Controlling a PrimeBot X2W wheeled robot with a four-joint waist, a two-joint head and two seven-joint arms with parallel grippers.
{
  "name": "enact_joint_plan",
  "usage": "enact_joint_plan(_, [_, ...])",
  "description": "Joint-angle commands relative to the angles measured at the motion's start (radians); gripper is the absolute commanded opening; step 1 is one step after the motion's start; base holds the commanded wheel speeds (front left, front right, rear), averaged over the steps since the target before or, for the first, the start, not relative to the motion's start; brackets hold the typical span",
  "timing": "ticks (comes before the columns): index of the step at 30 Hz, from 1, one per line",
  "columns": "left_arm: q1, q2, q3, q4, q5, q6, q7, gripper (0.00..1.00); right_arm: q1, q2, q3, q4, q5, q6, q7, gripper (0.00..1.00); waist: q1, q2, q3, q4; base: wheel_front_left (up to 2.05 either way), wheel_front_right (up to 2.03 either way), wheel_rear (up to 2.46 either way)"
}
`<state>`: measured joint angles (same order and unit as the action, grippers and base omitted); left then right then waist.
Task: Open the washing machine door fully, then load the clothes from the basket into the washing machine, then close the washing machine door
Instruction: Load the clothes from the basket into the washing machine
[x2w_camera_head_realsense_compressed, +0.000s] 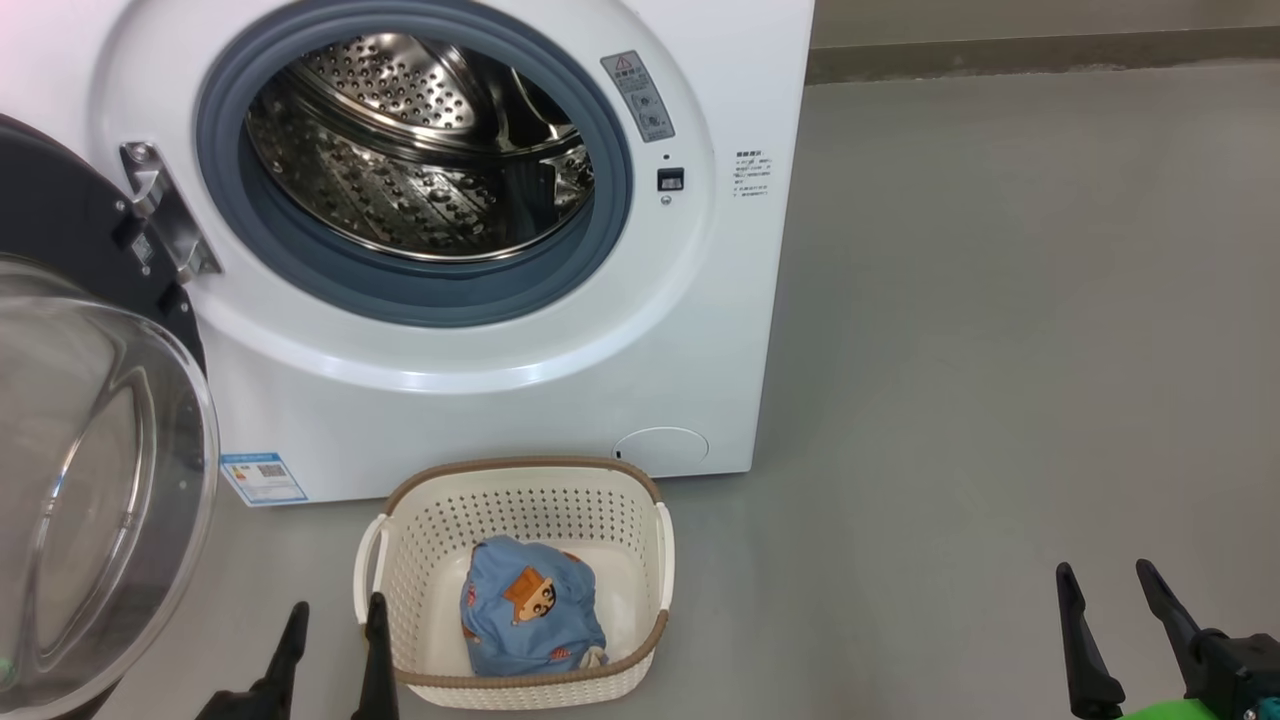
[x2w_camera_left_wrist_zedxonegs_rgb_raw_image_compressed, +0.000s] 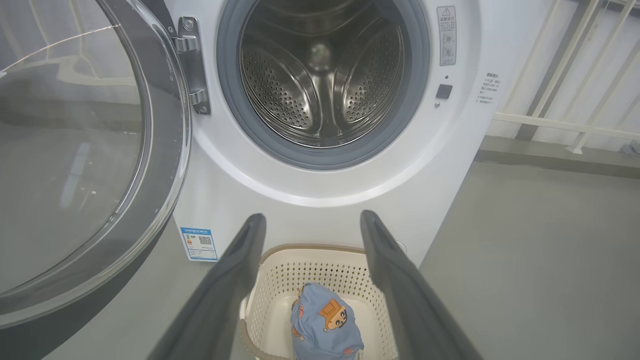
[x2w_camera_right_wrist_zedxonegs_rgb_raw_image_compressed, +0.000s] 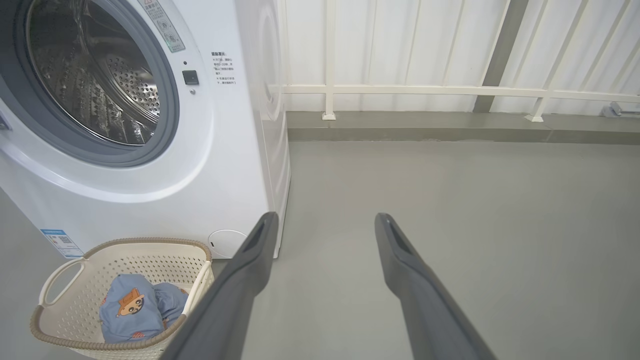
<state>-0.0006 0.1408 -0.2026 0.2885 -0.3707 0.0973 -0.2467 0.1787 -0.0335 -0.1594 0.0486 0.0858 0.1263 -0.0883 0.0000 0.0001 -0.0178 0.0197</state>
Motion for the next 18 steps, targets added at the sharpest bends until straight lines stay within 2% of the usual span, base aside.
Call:
enact_joint_plan(1, [-0.037, 0.017, 0.029, -0.015, 0.003, 0.001, -0.006, 1.0, -0.02, -0.017, 0.026, -0.023, -0.013, 0.004, -0.004, 1.0, 0.0, -0.0001, -0.001, -0.001, 0.0, 0.0, 0.0])
enact_joint_plan(10, [-0.044, 0.018, 0.027, -0.018, 0.008, 0.006, -0.01, 1.0, -0.017, -0.017, 0.028, -0.026, -0.014, 0.004, -0.004, 1.0, 0.0, -0.0001, -0.002, -0.002, 0.23, -0.23, 0.0])
enact_joint_plan(18, [-0.05, 0.015, 0.024, -0.025, 0.014, 0.01, -0.012, 1.0, -0.017, -0.017, 0.027, -0.029, -0.013, 0.004, -0.002, 1.0, 0.0, -0.0001, 0.002, 0.009, 1.3, -1.3, 0.0])
